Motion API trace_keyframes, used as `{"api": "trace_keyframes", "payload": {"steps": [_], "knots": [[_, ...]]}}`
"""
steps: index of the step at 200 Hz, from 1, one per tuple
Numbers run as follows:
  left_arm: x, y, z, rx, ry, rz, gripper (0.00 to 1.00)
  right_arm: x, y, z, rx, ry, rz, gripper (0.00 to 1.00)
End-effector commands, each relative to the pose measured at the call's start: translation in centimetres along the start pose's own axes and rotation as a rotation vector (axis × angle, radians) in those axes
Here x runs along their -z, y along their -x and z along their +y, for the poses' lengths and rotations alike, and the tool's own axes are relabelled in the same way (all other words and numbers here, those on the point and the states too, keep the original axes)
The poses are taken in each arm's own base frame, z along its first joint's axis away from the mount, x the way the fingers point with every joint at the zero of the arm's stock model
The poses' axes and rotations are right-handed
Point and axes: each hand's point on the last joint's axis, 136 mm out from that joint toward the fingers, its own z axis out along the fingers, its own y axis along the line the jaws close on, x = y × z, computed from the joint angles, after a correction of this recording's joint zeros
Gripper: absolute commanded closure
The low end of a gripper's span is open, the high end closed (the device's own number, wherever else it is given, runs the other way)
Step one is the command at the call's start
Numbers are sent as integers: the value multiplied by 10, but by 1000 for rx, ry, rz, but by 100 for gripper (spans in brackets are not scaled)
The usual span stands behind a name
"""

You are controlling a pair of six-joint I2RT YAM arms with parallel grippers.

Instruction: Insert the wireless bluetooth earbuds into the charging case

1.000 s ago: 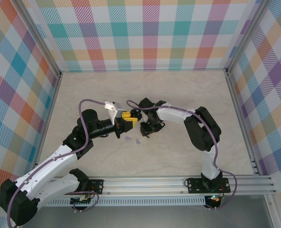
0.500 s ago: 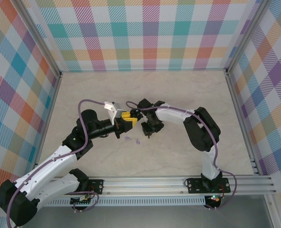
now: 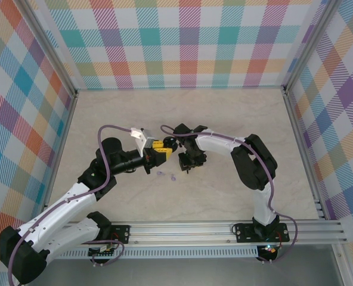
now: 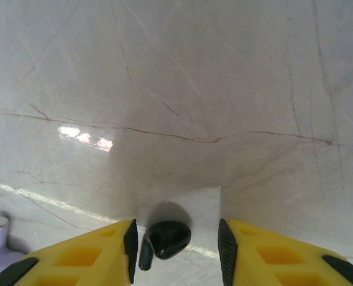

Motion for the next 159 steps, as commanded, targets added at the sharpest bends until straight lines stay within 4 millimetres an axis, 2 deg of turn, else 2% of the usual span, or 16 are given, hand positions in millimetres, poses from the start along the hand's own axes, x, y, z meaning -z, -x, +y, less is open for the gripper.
{"api": "trace_keyframes", "payload": {"steps": [1, 62, 119, 159], "knots": [[4, 12, -9, -33, -23, -38, 92, 11, 1, 8, -96, 22, -8, 57], [4, 13, -10, -33, -25, -41, 92, 3, 0, 12, -165, -18, 1, 66], [3, 12, -9, -33, -25, -40, 92, 6, 0, 8, -165, -79, -13, 65], [2, 10, -8, -32, -23, -38, 92, -1, -2, 9, -160, -90, 11, 65]]}}
